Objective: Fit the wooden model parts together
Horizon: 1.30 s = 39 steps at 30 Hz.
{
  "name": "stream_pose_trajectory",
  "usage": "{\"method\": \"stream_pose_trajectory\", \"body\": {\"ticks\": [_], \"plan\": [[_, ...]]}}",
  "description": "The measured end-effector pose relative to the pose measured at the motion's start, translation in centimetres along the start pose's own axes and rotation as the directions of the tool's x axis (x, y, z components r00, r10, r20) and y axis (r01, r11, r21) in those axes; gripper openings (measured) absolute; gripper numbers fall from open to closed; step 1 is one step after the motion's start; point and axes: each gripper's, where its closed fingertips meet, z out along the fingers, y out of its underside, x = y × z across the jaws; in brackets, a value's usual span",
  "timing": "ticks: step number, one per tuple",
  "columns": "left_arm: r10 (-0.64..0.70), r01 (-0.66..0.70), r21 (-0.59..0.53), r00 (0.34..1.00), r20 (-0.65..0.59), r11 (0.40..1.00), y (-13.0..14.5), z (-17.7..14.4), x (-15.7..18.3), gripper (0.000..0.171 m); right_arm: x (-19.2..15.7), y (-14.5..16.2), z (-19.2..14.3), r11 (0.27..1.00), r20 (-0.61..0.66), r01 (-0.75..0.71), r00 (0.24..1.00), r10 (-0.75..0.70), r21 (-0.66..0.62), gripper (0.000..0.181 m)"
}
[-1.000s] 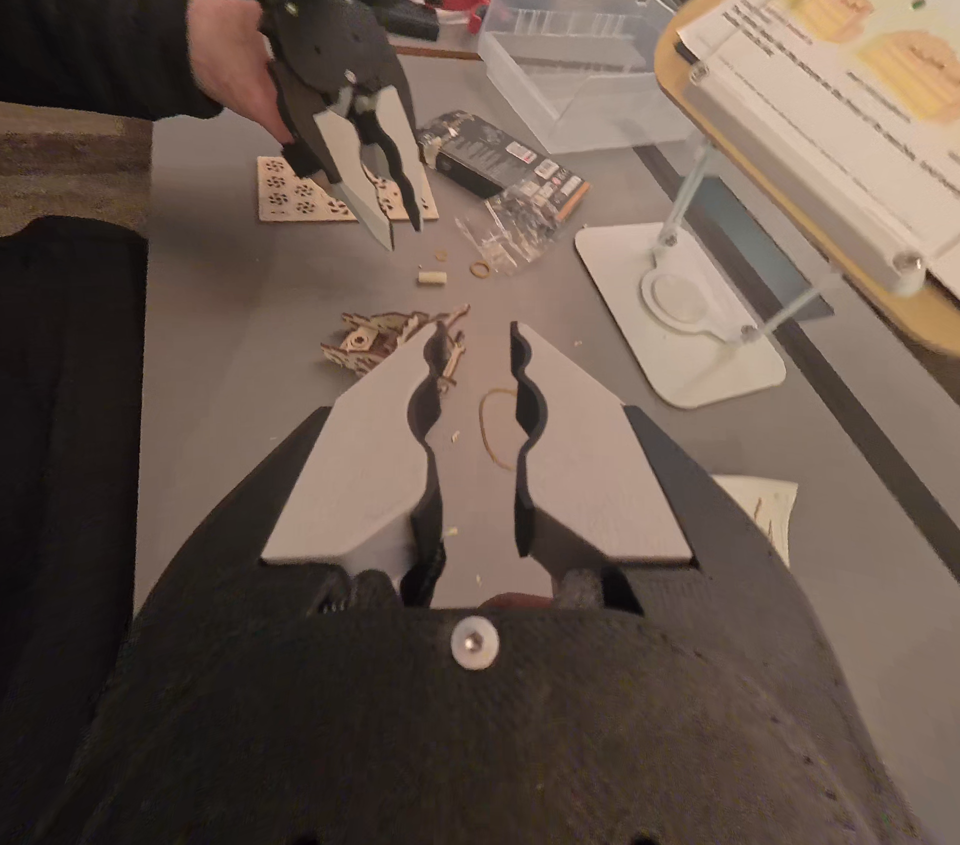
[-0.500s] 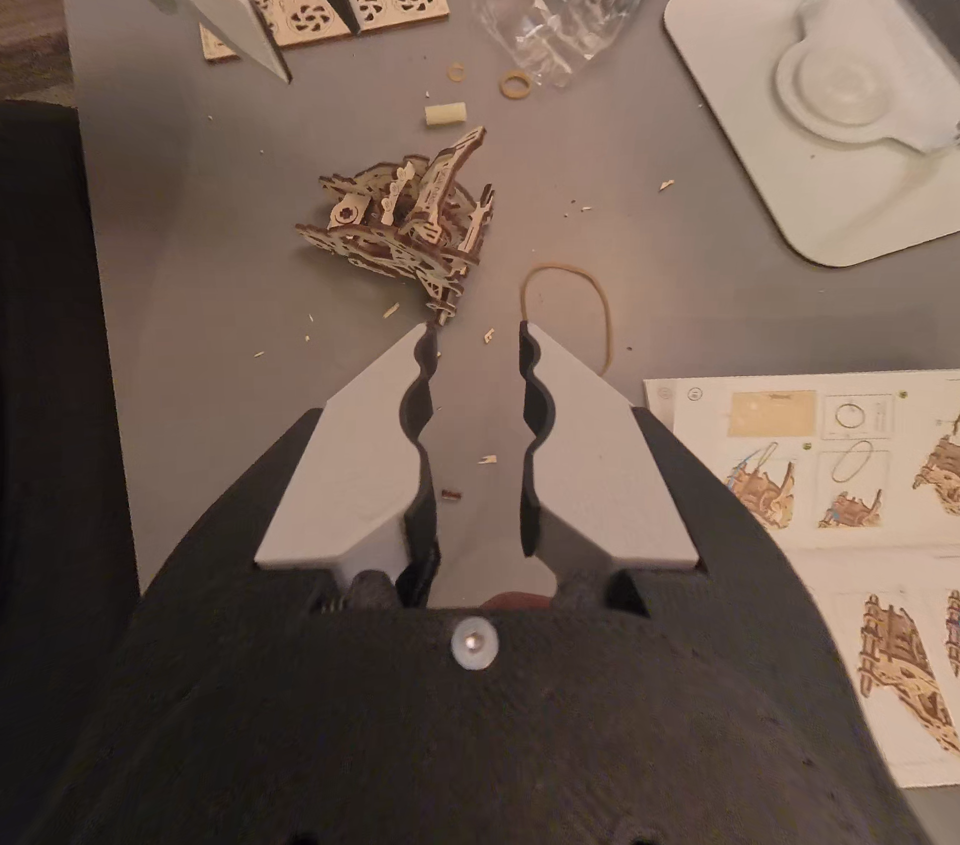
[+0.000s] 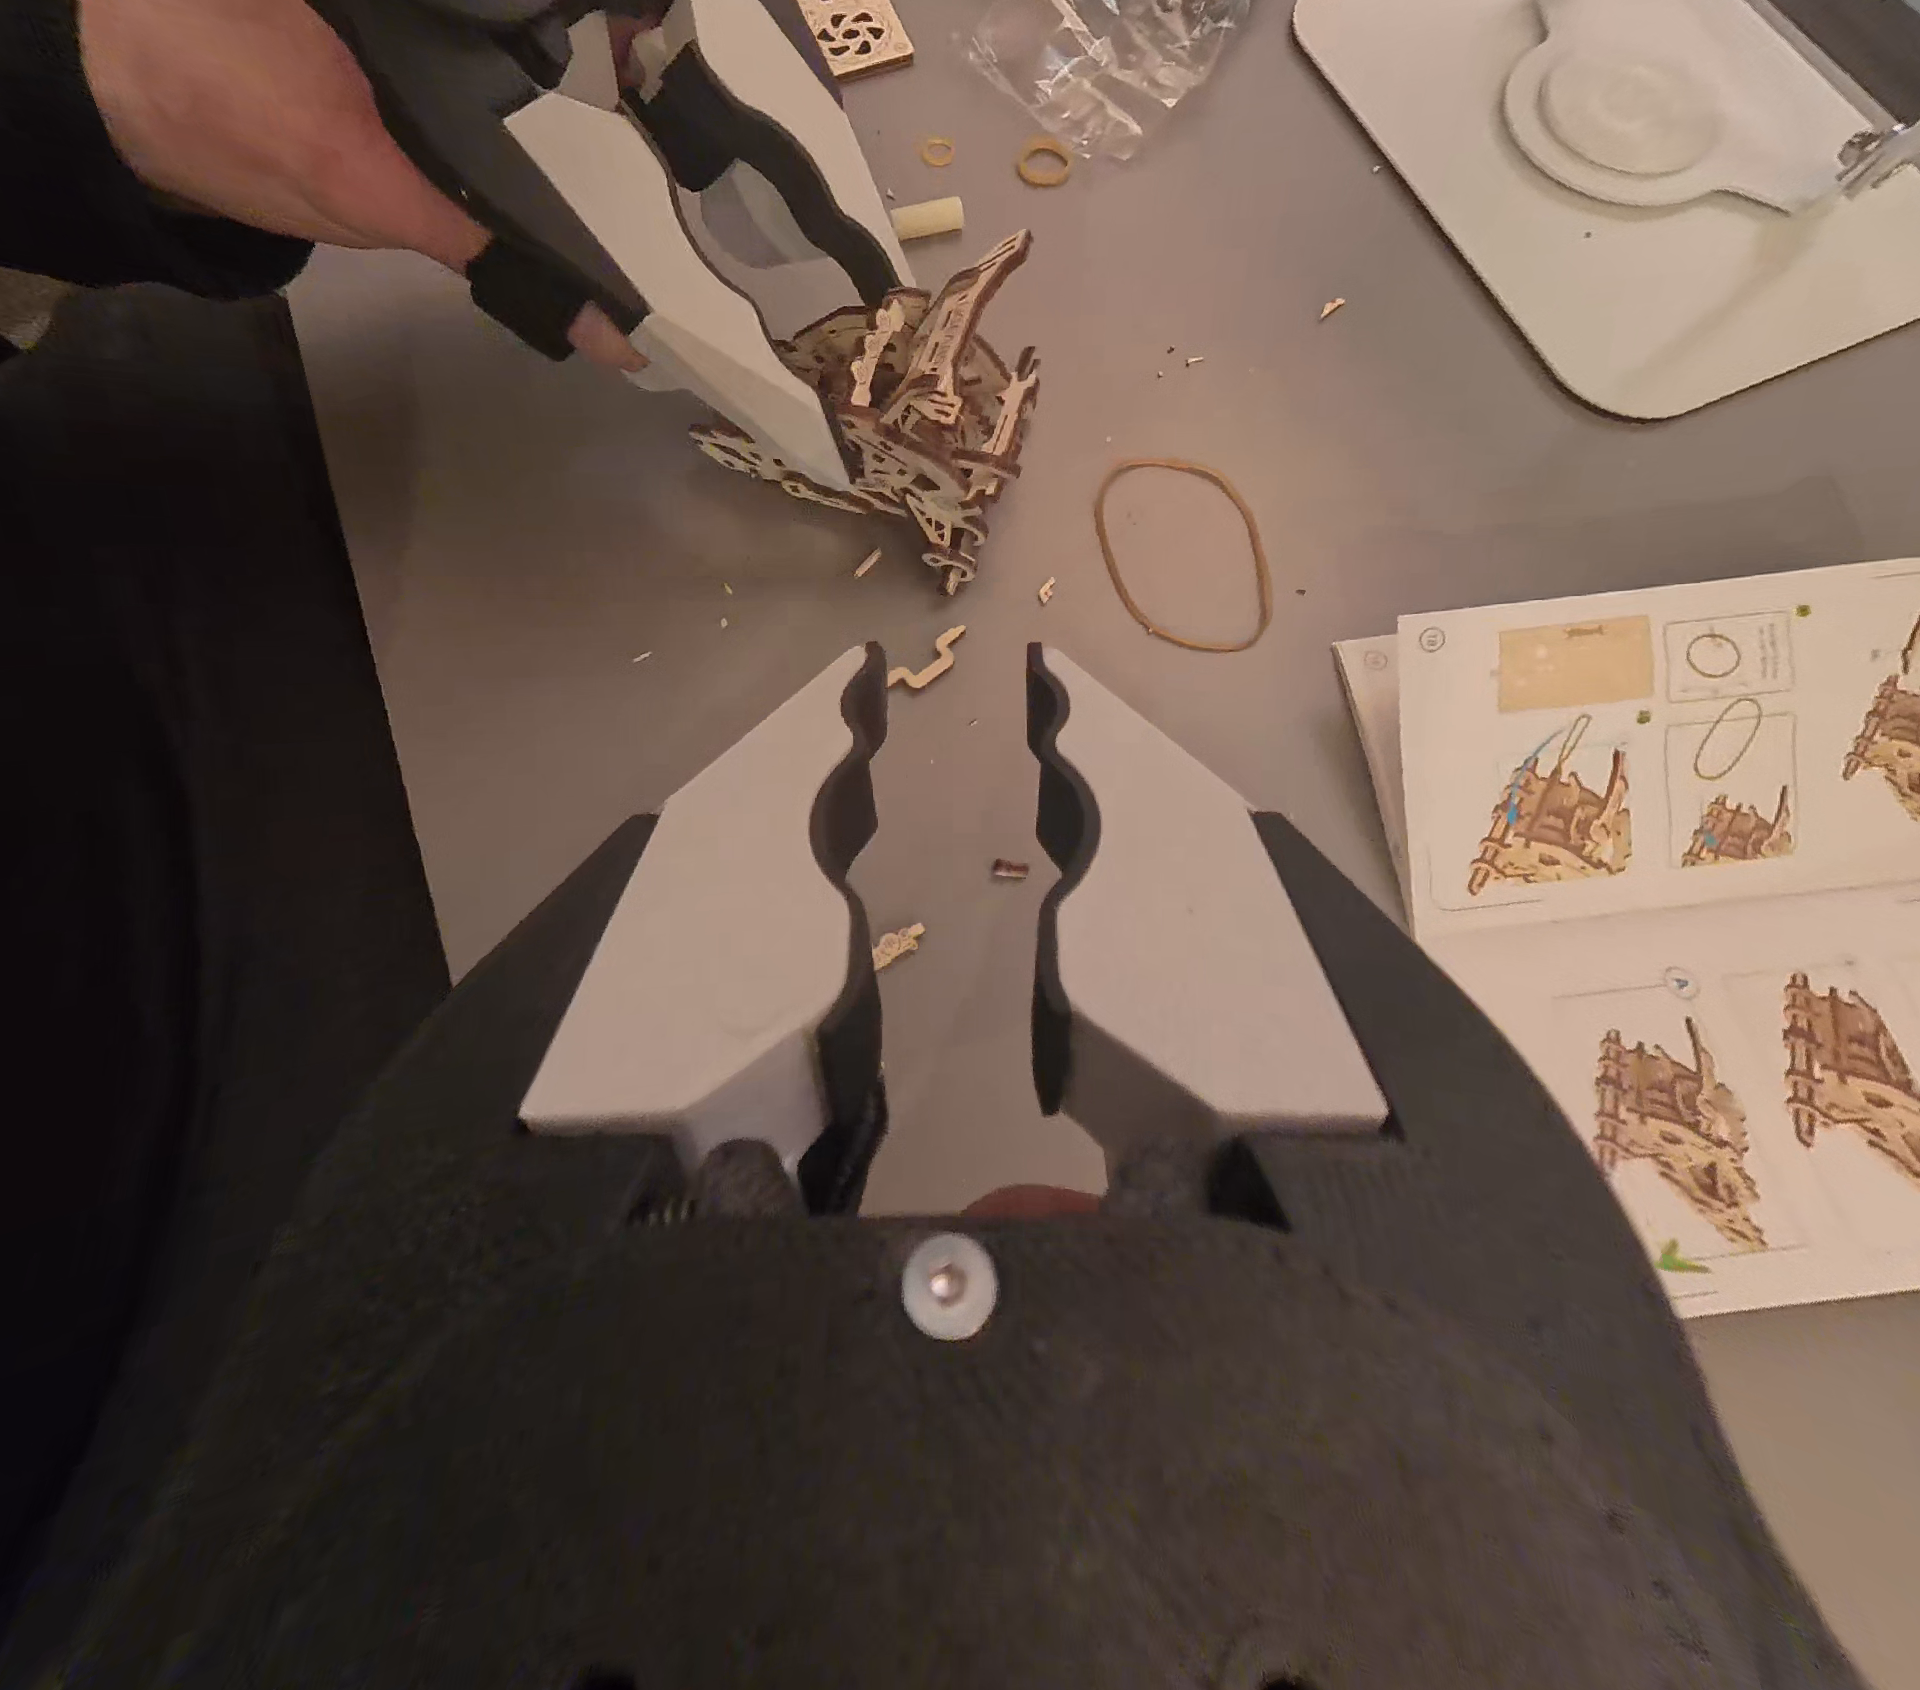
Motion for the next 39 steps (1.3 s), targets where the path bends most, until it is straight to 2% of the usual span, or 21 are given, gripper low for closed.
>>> {"method": "stream_pose_trajectory", "body": {"ticks": [2,5,9,13,19,24,30,33,36,39], "plan": [[0.016,-0.016,0.035,1.000,-0.009,0.999,-0.5,-0.4,0.3,0.045,-0.3,0.0,-0.1,1.000,0.015,-0.013,1.000,0.013,0.014,0.028],[0.086,-0.075,0.155,0.994,-0.065,0.985,-2.7,-1.9,1.6,0.045,-0.6,-1.1,-0.3,0.996,0.052,-0.045,0.998,0.041,0.081,0.036],[0.157,-0.029,0.392,0.941,-0.299,0.919,-6.4,-5.3,5.3,0.045,-1.1,-3.6,-1.5,0.971,0.139,-0.111,0.987,0.082,0.211,0.044],[0.207,0.045,0.514,0.882,-0.423,0.856,-8.5,-7.3,7.6,0.045,-2.3,-5.4,-3.0,0.926,0.254,-0.189,0.961,0.107,0.326,0.051],[0.274,0.039,0.565,0.845,-0.458,0.824,-9.3,-8.2,8.9,0.044,-2.9,-6.3,-4.1,0.904,0.274,-0.208,0.956,0.107,0.374,0.044],[0.264,0.030,0.568,0.864,-0.429,0.822,-9.5,-7.6,8.6,0.048,-2.6,-6.0,-4.2,0.917,0.200,-0.170,0.974,0.102,0.360,0.036],[0.216,0.058,0.531,0.873,-0.438,0.846,-9.7,-6.6,8.3,0.048,-2.3,-5.8,-3.5,0.935,0.091,-0.094,0.994,0.066,0.343,0.035],[0.218,0.070,0.544,0.868,-0.446,0.836,-9.8,-6.8,8.3,0.048,-2.4,-6.1,-3.7,0.938,0.059,-0.057,0.998,0.039,0.341,0.034],[0.241,0.067,0.569,0.861,-0.448,0.819,-10.0,-7.4,8.4,0.047,-2.4,-6.5,-4.2,0.927,0.081,-0.094,0.994,0.068,0.363,0.048],[0.277,0.023,0.588,0.867,-0.414,0.808,-10.2,-7.8,8.4,0.047,-2.8,-6.3,-4.7,0.921,0.106,-0.111,0.991,0.076,0.373,0.050]]}}
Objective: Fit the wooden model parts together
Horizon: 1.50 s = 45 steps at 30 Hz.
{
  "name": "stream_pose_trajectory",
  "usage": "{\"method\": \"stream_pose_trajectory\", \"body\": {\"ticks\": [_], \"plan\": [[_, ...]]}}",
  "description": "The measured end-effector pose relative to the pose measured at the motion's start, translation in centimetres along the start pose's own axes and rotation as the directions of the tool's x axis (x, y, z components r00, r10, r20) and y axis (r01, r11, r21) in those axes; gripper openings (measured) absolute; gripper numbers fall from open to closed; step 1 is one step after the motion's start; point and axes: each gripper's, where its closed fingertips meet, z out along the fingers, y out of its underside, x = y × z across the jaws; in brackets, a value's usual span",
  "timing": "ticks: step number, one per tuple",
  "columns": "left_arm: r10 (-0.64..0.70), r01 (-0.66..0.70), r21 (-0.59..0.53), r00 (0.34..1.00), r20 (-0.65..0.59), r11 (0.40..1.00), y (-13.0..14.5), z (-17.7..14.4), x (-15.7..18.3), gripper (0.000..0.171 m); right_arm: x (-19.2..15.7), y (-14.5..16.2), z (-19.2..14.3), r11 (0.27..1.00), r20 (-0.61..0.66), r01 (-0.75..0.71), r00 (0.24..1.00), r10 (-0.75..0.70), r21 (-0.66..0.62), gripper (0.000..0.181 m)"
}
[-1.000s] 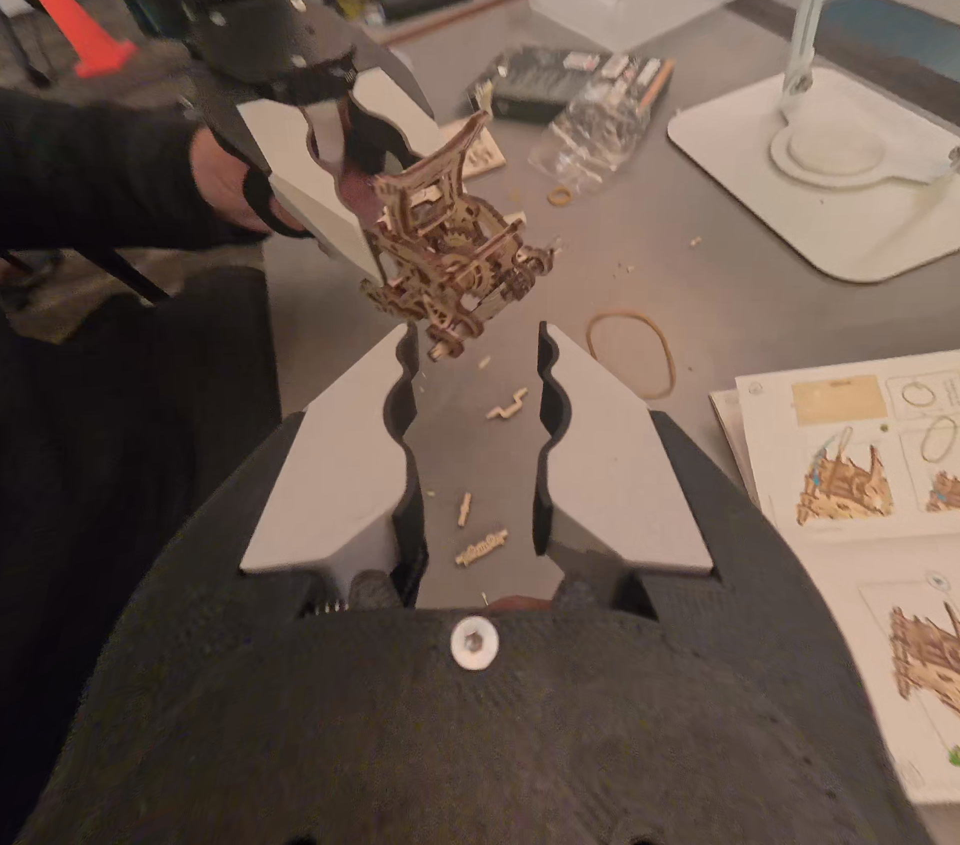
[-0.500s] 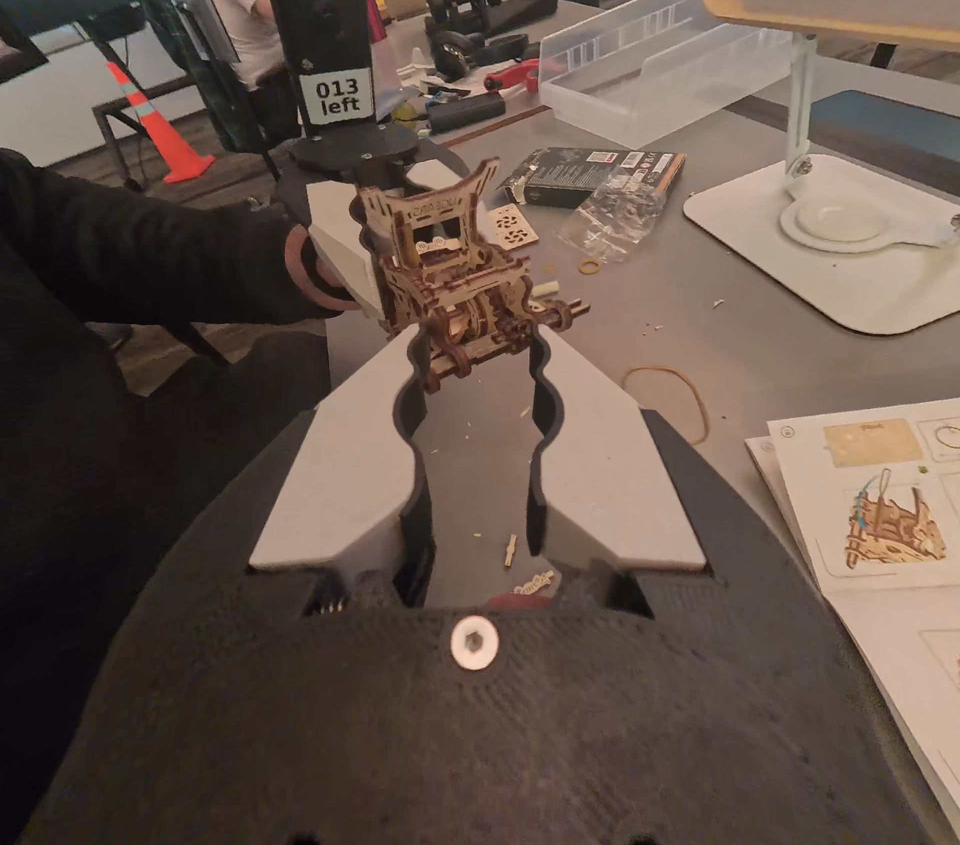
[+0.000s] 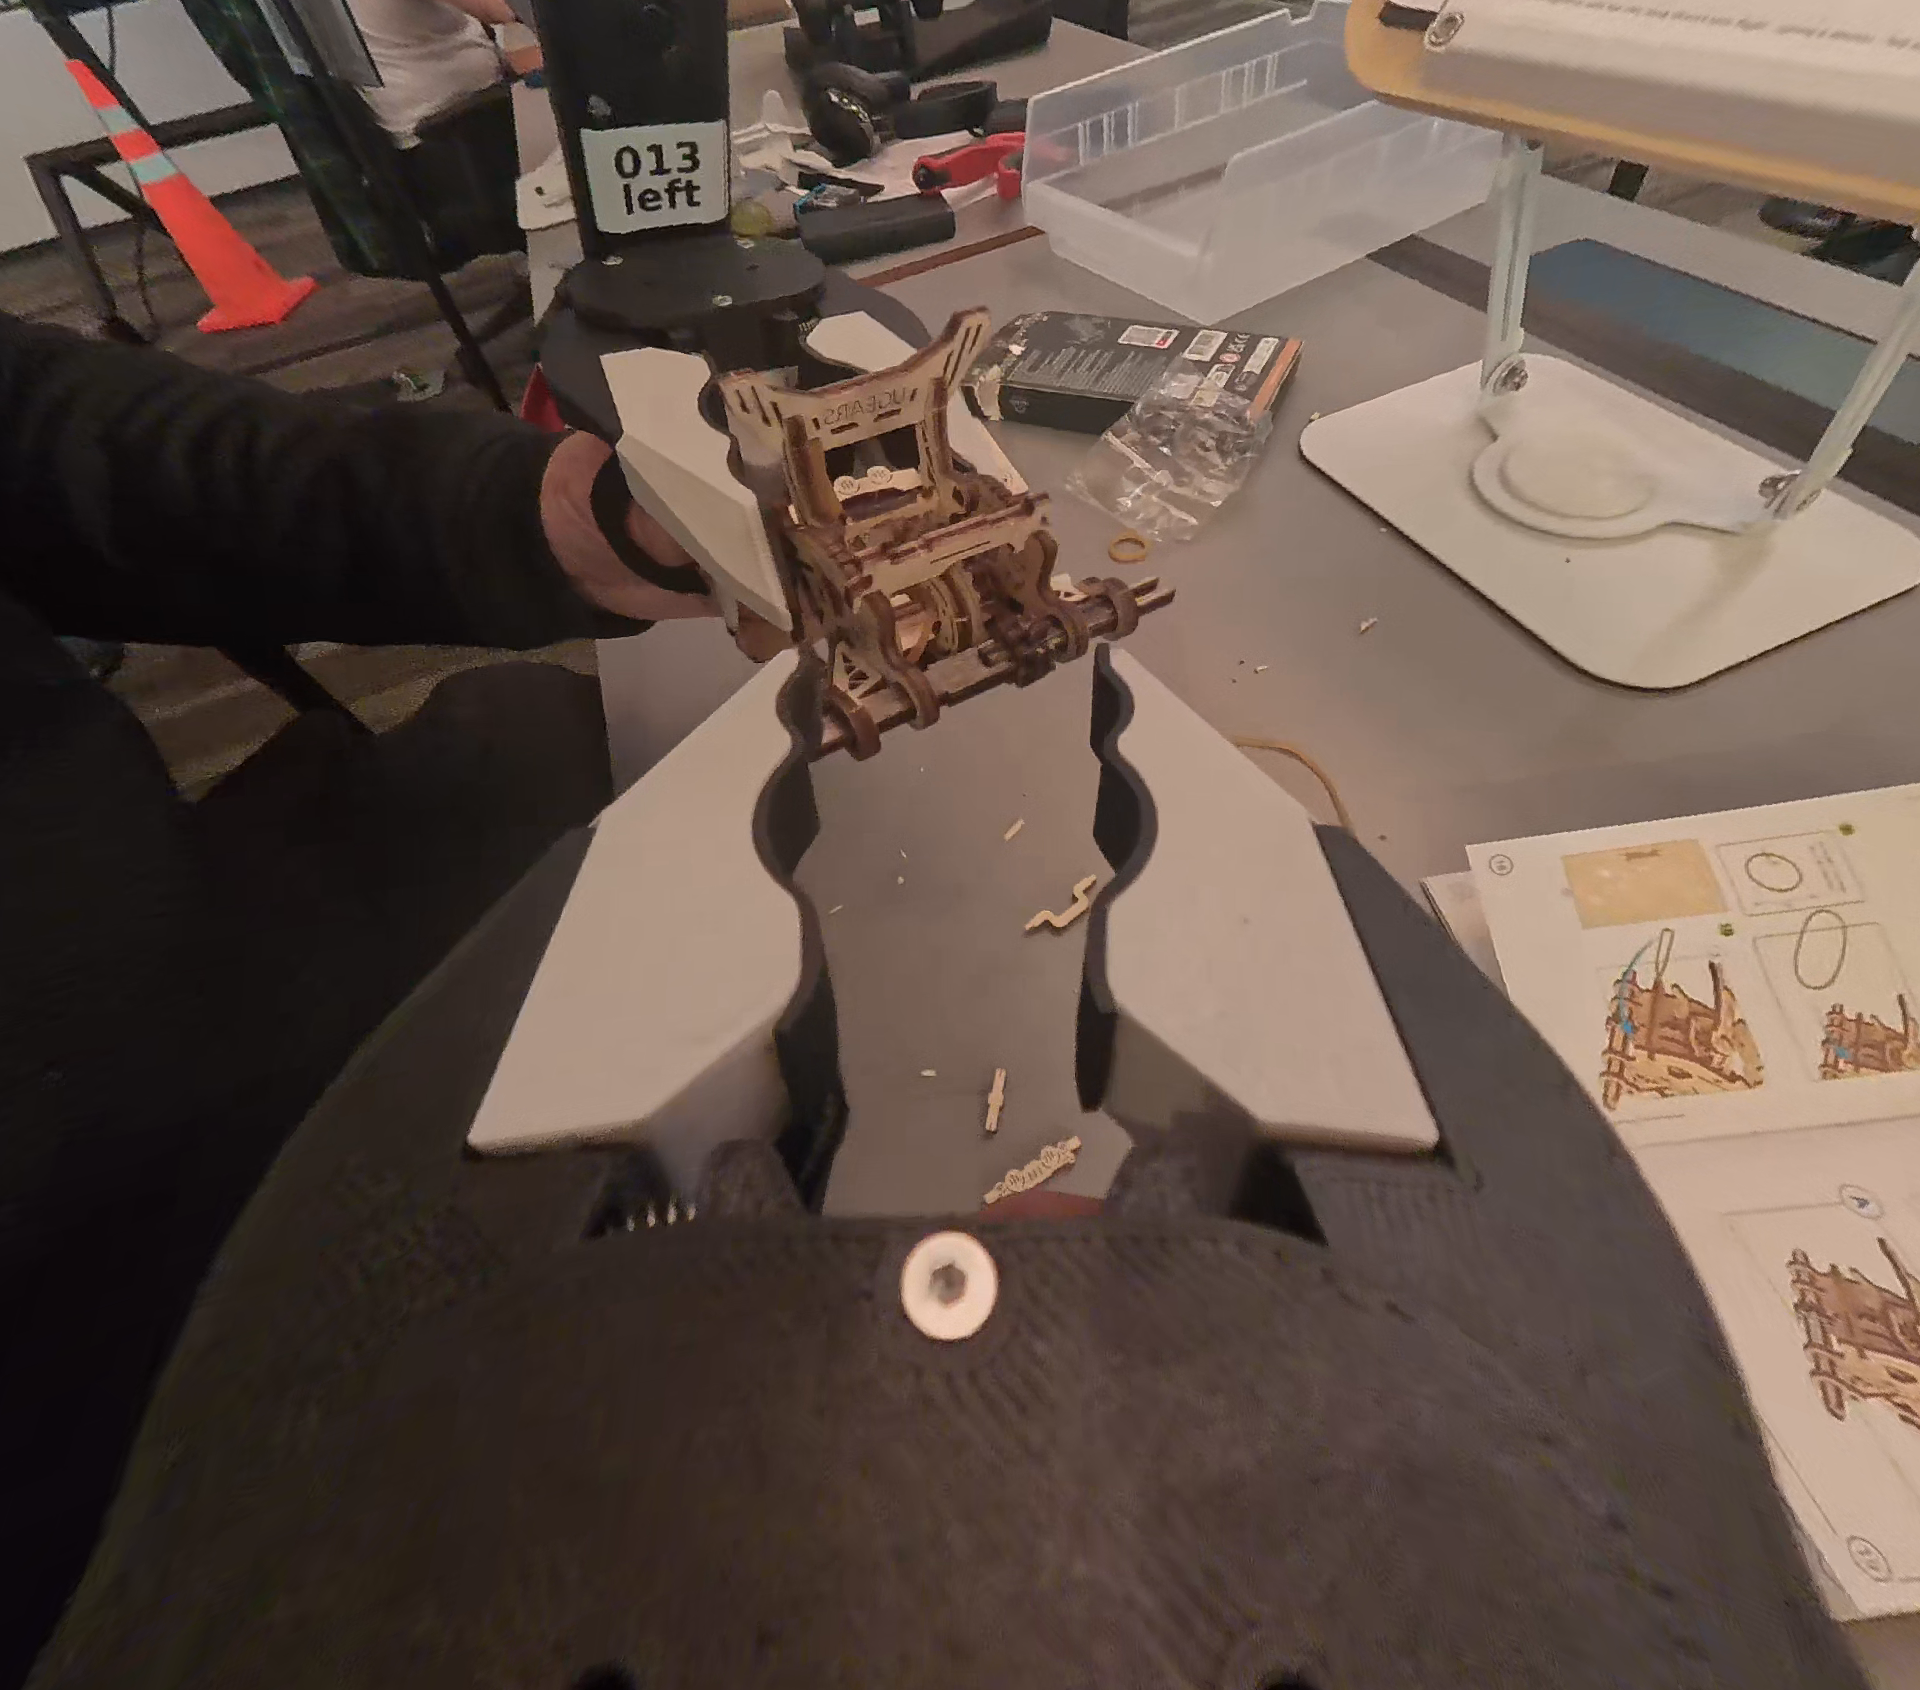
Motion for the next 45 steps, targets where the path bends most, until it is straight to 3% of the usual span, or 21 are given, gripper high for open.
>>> {"method": "stream_pose_trajectory", "body": {"ticks": [5,7,12,19,23,28,33,36,45], "plan": [[0.051,-0.051,-0.005,0.999,0.010,0.999,-0.9,0.0,0.4,0.047,-2.1,-1.0,-0.2,0.989,0.005,0.145,0.989,-0.145,0.040,0.048],[0.050,-0.050,0.006,0.999,0.010,0.999,-1.4,-0.1,0.5,0.047,-2.3,0.1,0.3,0.979,-0.005,0.201,0.979,-0.202,-0.039,0.047],[0.067,-0.068,0.013,0.998,0.004,0.998,-2.0,-0.3,0.9,0.047,-2.0,-0.7,0.0,0.980,-0.042,0.201,0.979,-0.201,0.000,0.063],[0.057,-0.056,0.043,0.998,-0.019,0.998,-2.9,-0.4,1.4,0.047,-3.2,-0.4,0.5,0.961,-0.018,0.278,0.960,-0.278,-0.015,0.061],[-0.020,0.029,0.137,0.998,-0.065,0.990,-4.4,-1.3,1.3,0.047,-3.1,-0.1,0.3,0.969,0.001,0.247,0.969,-0.247,-0.027,0.058],[-0.111,0.149,0.230,0.979,-0.171,0.962,-5.9,-2.0,1.6,0.047,-3.8,-2.9,-0.2,0.955,-0.036,0.287,0.958,-0.286,0.067,0.074],[-0.155,0.206,0.257,0.966,-0.204,0.944,-6.3,-2.0,1.5,0.047,-4.7,-2.8,0.3,0.925,-0.050,0.376,0.926,-0.374,0.048,0.072],[-0.180,0.243,0.295,0.957,-0.225,0.924,-6.8,-2.4,1.3,0.047,-5.0,-1.6,0.6,0.935,-0.004,0.354,0.935,-0.354,0.015,0.064],[-0.171,0.235,0.265,0.955,-0.243,0.935,-6.3,-2.1,1.7,0.047,-4.5,-2.9,-0.1,0.925,-0.052,0.373,0.927,-0.370,0.069,0.073]]}}
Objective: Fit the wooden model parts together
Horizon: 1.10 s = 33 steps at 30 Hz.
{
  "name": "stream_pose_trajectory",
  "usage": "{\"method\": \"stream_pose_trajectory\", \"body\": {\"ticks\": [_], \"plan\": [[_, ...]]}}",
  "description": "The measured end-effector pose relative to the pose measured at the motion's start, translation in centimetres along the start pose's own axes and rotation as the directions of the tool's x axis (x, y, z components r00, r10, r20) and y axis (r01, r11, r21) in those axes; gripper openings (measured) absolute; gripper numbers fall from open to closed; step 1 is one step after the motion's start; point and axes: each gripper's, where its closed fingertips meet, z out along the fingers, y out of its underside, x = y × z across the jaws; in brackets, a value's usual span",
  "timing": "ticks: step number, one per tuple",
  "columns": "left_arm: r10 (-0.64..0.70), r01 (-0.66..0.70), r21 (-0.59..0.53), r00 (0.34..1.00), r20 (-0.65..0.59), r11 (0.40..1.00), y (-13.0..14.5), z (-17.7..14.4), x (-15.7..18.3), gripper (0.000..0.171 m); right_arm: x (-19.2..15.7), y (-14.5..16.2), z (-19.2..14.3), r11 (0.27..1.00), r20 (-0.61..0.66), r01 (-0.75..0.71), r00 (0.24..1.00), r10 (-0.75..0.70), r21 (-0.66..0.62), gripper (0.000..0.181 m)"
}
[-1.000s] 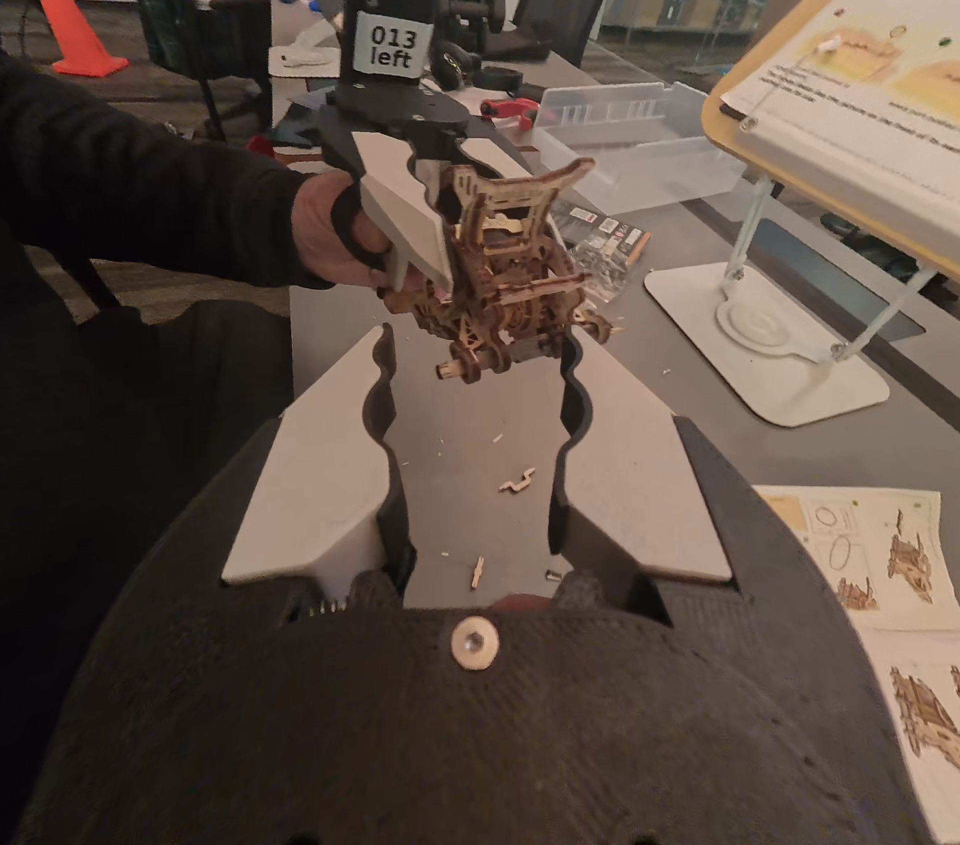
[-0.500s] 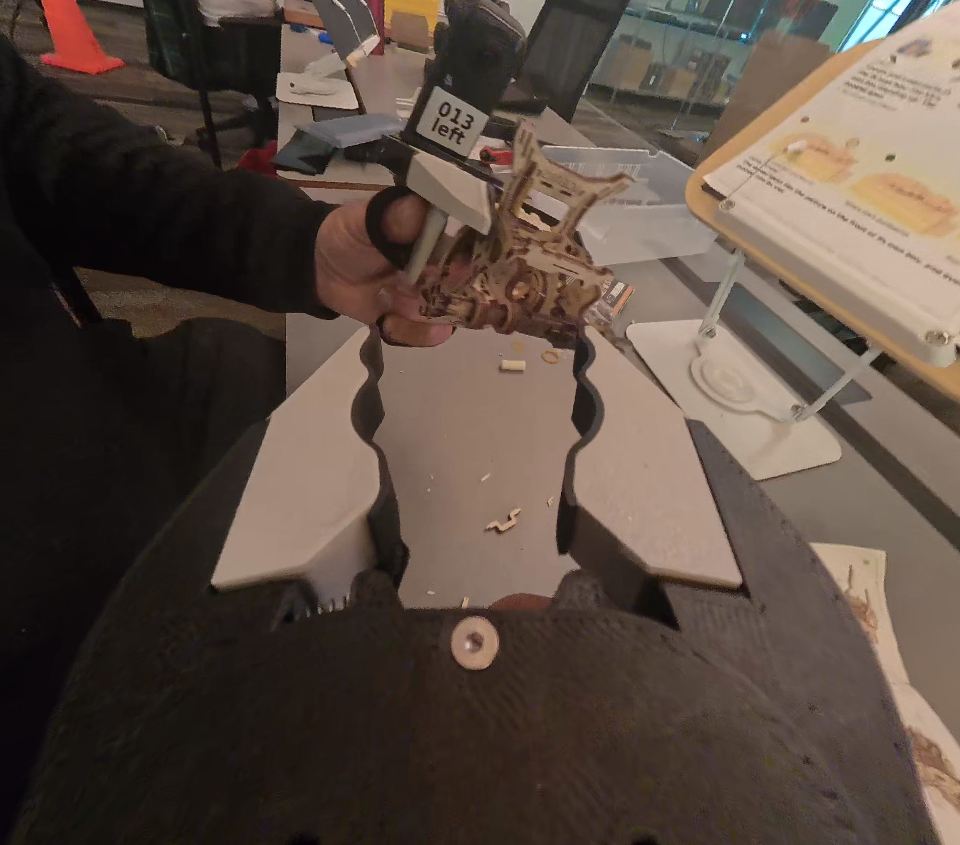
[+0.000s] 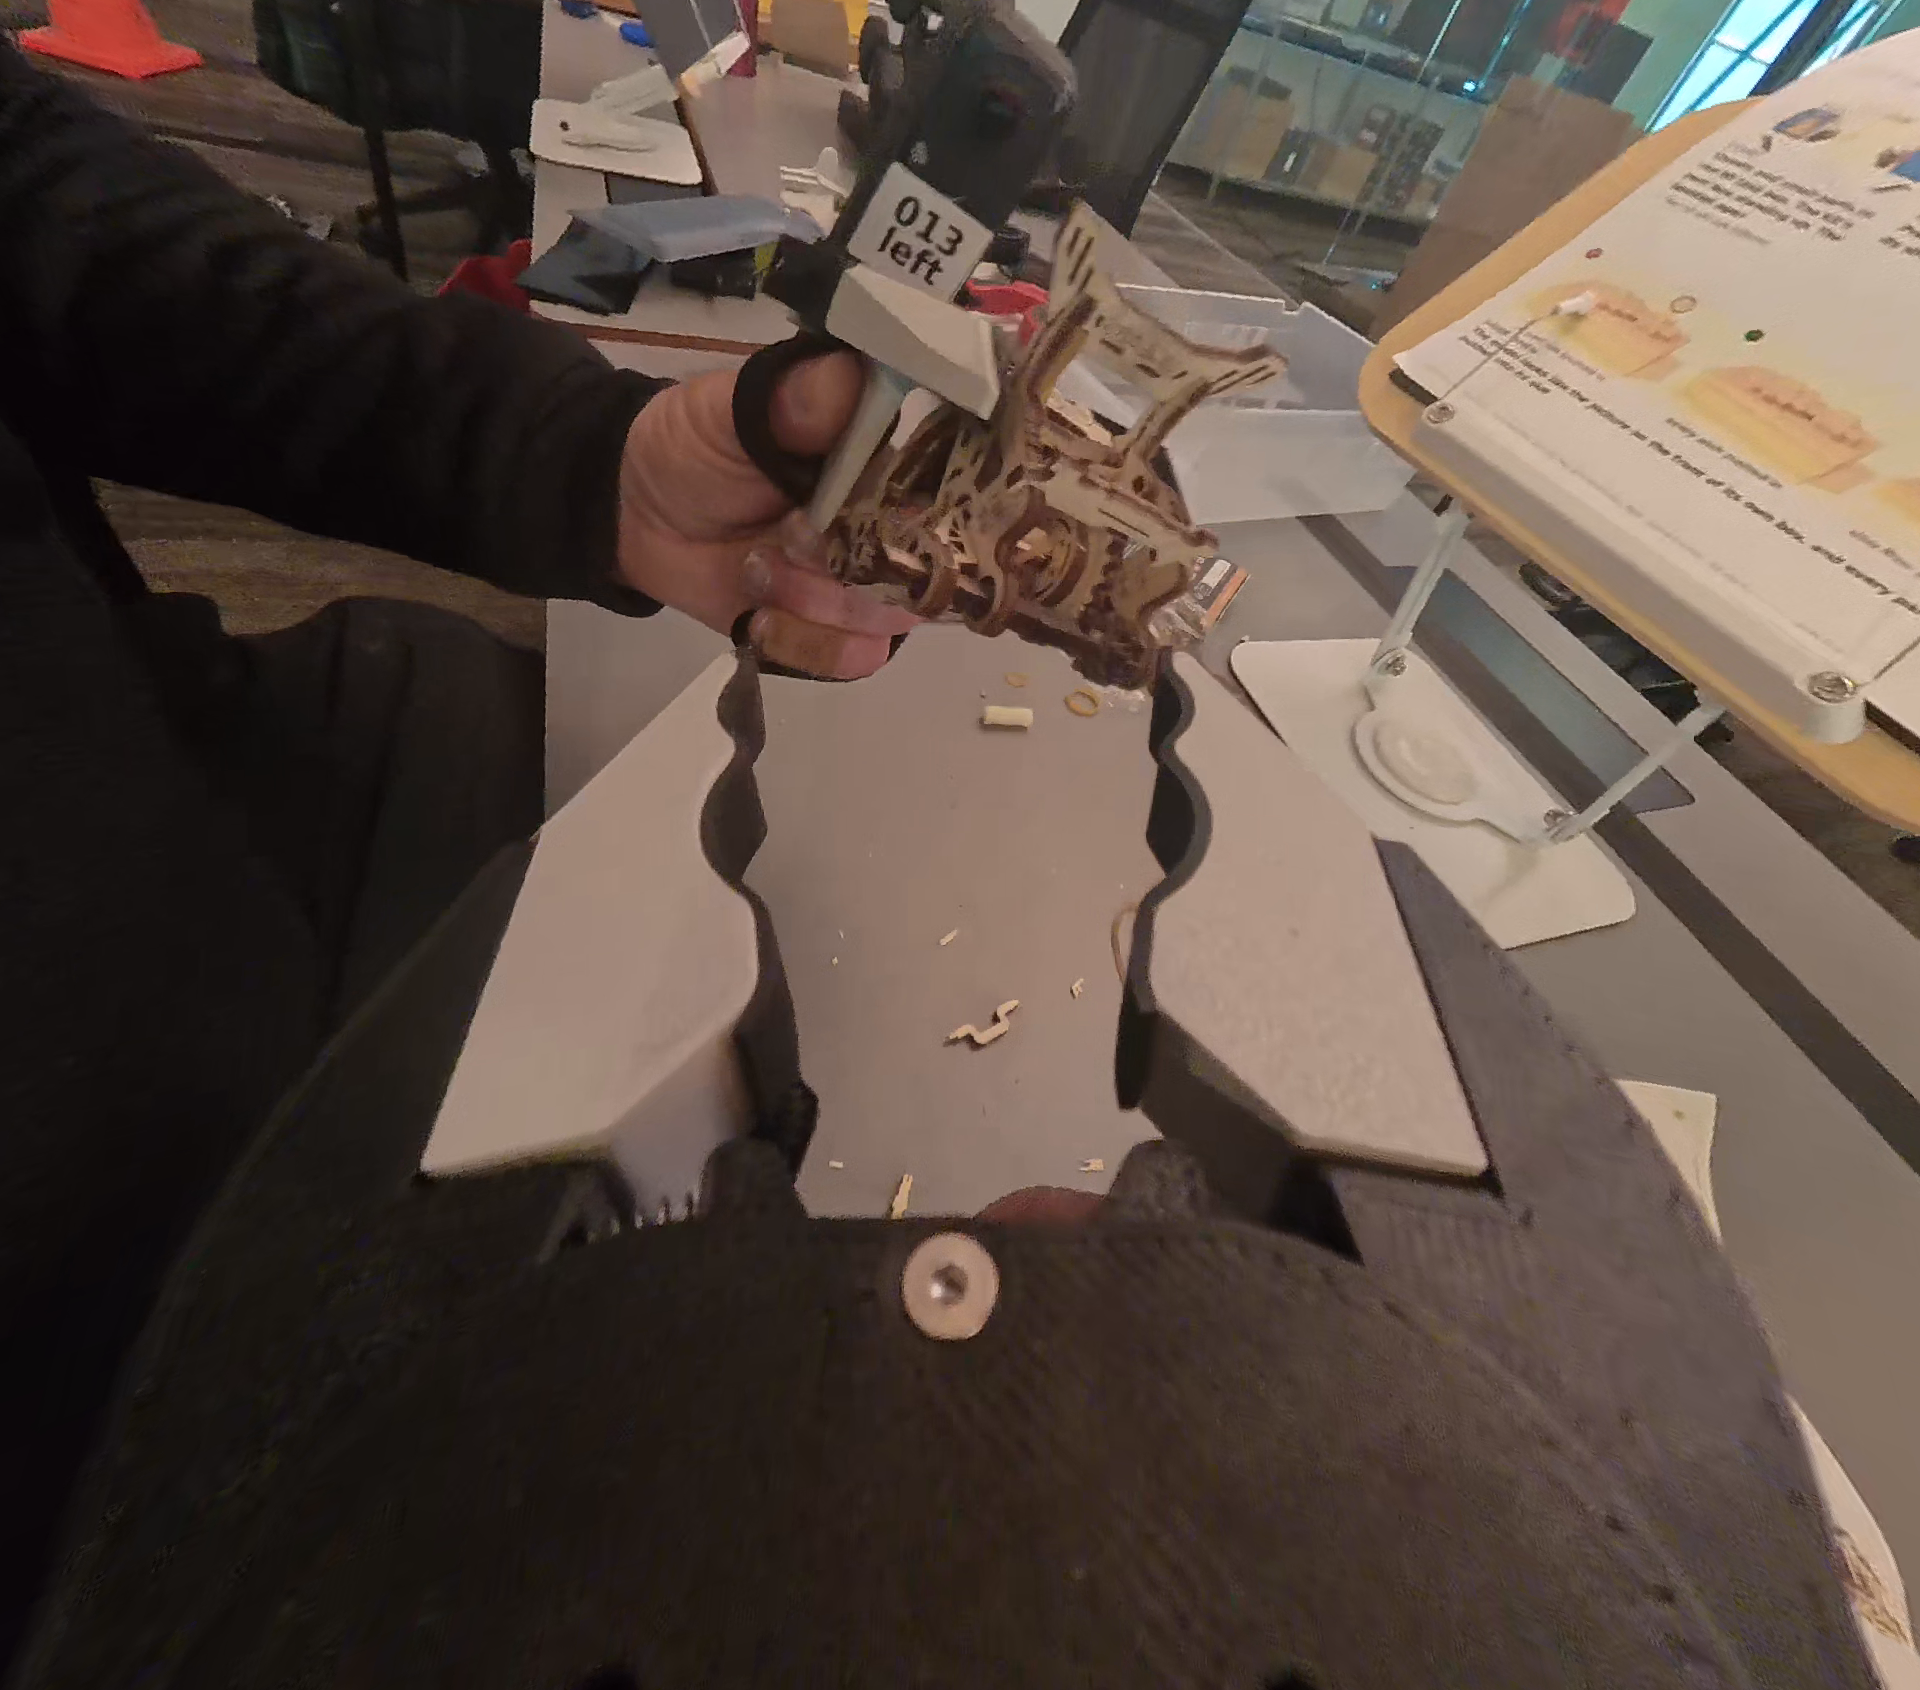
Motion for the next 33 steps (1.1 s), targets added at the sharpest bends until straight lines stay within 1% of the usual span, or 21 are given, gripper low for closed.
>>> {"method": "stream_pose_trajectory", "body": {"ticks": [2,4,5,7,9,12,14,16,17,20,26,28,30,33], "plan": [[-0.002,0.002,0.001,1.000,-0.003,1.000,0.0,0.1,0.1,0.047,-0.5,0.7,0.4,0.999,0.014,0.018,1.000,-0.018,-0.030,0.073],[0.005,-0.005,-0.005,1.000,0.000,1.000,0.1,0.0,0.0,0.047,-1.0,1.6,0.5,0.997,0.046,0.019,0.999,-0.016,-0.069,0.064],[0.012,-0.012,-0.009,1.000,0.008,1.000,0.2,-0.1,-0.1,0.047,-1.0,2.0,0.5,0.997,0.051,0.009,0.999,-0.005,-0.080,0.065],[0.031,-0.031,-0.030,0.999,0.015,0.999,0.3,-0.3,-0.2,0.047,-0.3,1.9,0.2,0.998,0.029,-0.019,0.999,0.021,-0.068,0.073],[0.042,-0.041,-0.041,0.999,0.012,0.998,0.4,-0.3,-0.2,0.047,0.5,1.5,-0.1,0.995,0.019,-0.088,0.996,0.089,-0.035,0.084],[0.054,-0.054,-0.057,0.999,-0.007,0.997,0.5,0.0,0.3,0.046,0.8,1.2,0.0,0.980,0.058,-0.201,0.978,0.200,0.006,0.089],[0.058,-0.059,-0.066,0.998,-0.018,0.996,0.6,0.2,0.5,0.046,0.7,1.0,0.3,0.960,0.098,-0.278,0.956,0.275,0.023,0.098],[0.056,-0.058,-0.071,0.998,-0.028,0.996,0.8,0.4,0.7,0.046,0.7,1.0,0.7,0.934,0.134,-0.356,0.928,0.349,0.028,0.111],[0.052,-0.055,-0.073,0.998,-0.036,0.996,0.9,0.5,0.8,0.047,0.6,0.8,0.7,0.927,0.154,-0.374,0.918,0.364,0.038,0.111],[0.056,-0.059,-0.084,0.998,-0.037,0.995,1.2,0.7,0.9,0.046,0.0,0.4,0.8,0.929,0.184,-0.366,0.918,0.352,0.048,0.105],[0.066,-0.069,-0.087,0.997,-0.040,0.994,1.0,0.9,1.1,0.046,0.1,0.2,0.5,0.932,0.175,-0.357,0.923,0.343,0.059,0.101],[0.066,-0.069,-0.087,0.997,-0.043,0.994,1.0,0.9,1.1,0.047,0.5,0.2,0.3,0.928,0.159,-0.366,0.922,0.352,0.070,0.109],[0.066,-0.070,-0.086,0.996,-0.054,0.994,0.9,0.9,1.3,0.046,0.7,0.6,0.4,0.923,0.156,-0.381,0.916,0.369,0.052,0.114],[0.080,-0.084,-0.103,0.996,-0.049,0.991,1.0,0.9,1.3,0.047,0.9,1.3,0.2,0.925,0.144,-0.378,0.918,0.370,0.030,0.118]]}}
